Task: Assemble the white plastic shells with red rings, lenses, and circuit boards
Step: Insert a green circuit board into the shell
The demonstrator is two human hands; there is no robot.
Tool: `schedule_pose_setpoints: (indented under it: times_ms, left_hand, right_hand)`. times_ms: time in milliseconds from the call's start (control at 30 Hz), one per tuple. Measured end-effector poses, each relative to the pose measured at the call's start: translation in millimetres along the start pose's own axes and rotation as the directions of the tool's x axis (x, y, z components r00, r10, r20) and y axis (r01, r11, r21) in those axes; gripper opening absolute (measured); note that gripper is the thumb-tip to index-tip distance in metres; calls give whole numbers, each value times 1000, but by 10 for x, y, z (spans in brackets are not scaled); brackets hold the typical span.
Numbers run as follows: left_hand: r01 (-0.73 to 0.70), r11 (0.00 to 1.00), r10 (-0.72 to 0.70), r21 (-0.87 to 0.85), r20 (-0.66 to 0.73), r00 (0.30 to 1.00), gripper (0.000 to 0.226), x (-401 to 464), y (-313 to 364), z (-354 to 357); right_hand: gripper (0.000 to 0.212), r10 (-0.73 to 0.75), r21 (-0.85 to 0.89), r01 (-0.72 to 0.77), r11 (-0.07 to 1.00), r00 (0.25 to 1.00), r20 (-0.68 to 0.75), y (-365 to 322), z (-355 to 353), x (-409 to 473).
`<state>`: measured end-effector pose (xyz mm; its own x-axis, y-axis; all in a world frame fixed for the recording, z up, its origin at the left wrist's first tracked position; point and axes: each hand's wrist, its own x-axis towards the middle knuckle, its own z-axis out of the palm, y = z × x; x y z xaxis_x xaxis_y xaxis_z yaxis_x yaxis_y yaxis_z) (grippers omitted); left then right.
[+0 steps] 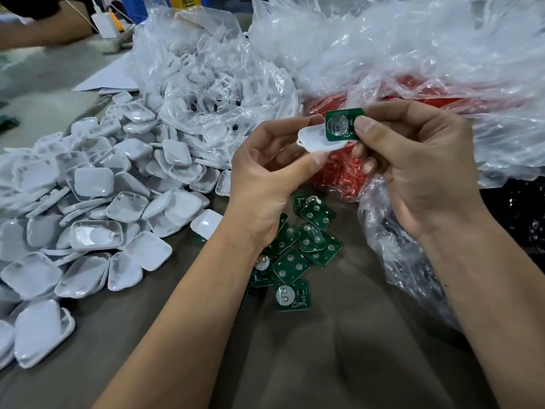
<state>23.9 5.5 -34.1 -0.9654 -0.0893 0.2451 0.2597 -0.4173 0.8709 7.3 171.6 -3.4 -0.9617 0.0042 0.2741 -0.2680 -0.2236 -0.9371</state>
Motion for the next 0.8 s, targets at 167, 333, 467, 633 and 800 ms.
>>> schedule_pose_setpoints:
  times_ms: [167,333,467,633,800]
  left_hand:
    - [-79,982,84,172,-22,996,39,-19,-40,29]
    - [-82,978,83,194,3,997,39,-35,-52,40]
    - [-76,976,75,205,12,997,40,-41,-57,44]
    - [-81,970,77,228,27,997,40,-31,-68,31]
    - [-75,971,71,226,29,997,41,-27,-76,20]
  right_hand:
    - [11,-23,-47,21,999,998,-56,27,9,15]
    - [8,-81,-161,69,984,994,-70,61,-1,25]
    - [8,-117,-232,101,967,992,-54,85,-18,36]
    - [8,-120,-261,105,960,992,-41,110,-39,50]
    - [7,-110,-298,104,949,994,-4,111,-67,57]
